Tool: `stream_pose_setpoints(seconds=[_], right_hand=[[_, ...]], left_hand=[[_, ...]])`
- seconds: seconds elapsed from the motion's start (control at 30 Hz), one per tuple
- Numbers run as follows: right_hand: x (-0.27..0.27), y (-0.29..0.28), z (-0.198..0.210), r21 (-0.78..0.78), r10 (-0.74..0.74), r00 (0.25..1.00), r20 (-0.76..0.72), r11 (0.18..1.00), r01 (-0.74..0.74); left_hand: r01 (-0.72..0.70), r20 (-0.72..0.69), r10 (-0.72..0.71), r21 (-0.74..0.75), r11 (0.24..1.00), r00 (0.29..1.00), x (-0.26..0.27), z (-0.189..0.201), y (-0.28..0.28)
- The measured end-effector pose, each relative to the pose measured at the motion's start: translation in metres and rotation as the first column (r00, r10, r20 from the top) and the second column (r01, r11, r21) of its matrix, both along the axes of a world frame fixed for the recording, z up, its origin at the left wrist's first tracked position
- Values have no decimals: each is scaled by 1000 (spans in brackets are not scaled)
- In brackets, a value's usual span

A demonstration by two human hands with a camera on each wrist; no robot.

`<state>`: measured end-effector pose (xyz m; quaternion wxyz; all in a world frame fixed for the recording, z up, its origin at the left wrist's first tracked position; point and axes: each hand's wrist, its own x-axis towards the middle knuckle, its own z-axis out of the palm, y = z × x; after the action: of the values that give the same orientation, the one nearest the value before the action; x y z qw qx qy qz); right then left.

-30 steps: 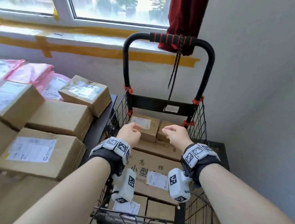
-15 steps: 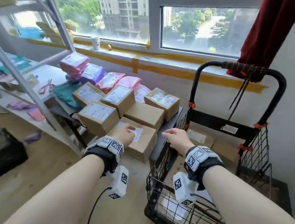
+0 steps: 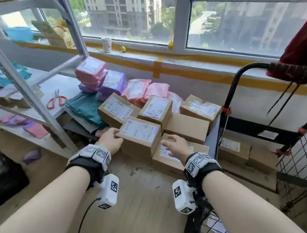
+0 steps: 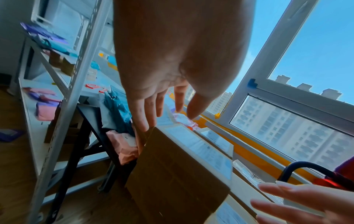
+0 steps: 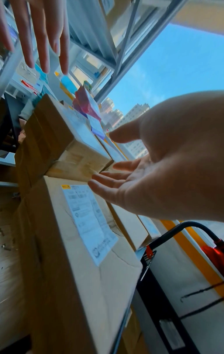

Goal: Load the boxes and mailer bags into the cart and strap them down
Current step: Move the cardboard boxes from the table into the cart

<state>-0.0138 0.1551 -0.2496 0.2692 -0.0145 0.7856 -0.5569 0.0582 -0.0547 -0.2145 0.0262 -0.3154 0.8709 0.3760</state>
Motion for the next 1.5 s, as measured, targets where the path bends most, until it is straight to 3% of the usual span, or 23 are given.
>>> stream_pose_setpoints(seconds=[0.2, 0.3, 0.5, 0.63, 0.83, 0.97, 1.13, 1.37, 1.5], right_hand=[[-5, -40, -24, -33, -94, 987, 131, 995, 99], [-4, -49, -34, -66, -87, 989, 118, 993, 95], [8, -56, -30, -176, -109, 989, 104, 976, 126], [13, -52, -23, -238, -105, 988, 116, 963, 130], [16, -26, 10, -327, -106, 993, 43, 938, 115], [15, 24, 34, -375, -135, 991, -14, 919, 120], [9, 119, 53, -389, -254, 966, -54, 896, 214], [7, 283, 55, -288, -384, 919, -90, 893, 345], [-2, 354, 42, -265, -422, 906, -44, 879, 396]], left_hand=[[8, 29, -13, 139, 990, 1000, -27, -38, -36], [32, 8, -34, 183, 983, 999, -36, -52, -41], [-34, -97, 60, 249, 968, 993, -31, -61, -39], [-83, -199, 145, 293, 952, 969, -19, -49, -45], [-51, -307, 178, 381, 923, 935, -13, 5, -25], [16, -340, 139, 416, 909, 930, -19, 36, 22], [135, -358, 34, 436, 890, 933, -29, 53, 120], [243, -316, -68, 554, 796, 946, -48, 42, 288], [289, -251, -173, 564, 774, 953, -68, 28, 350]])
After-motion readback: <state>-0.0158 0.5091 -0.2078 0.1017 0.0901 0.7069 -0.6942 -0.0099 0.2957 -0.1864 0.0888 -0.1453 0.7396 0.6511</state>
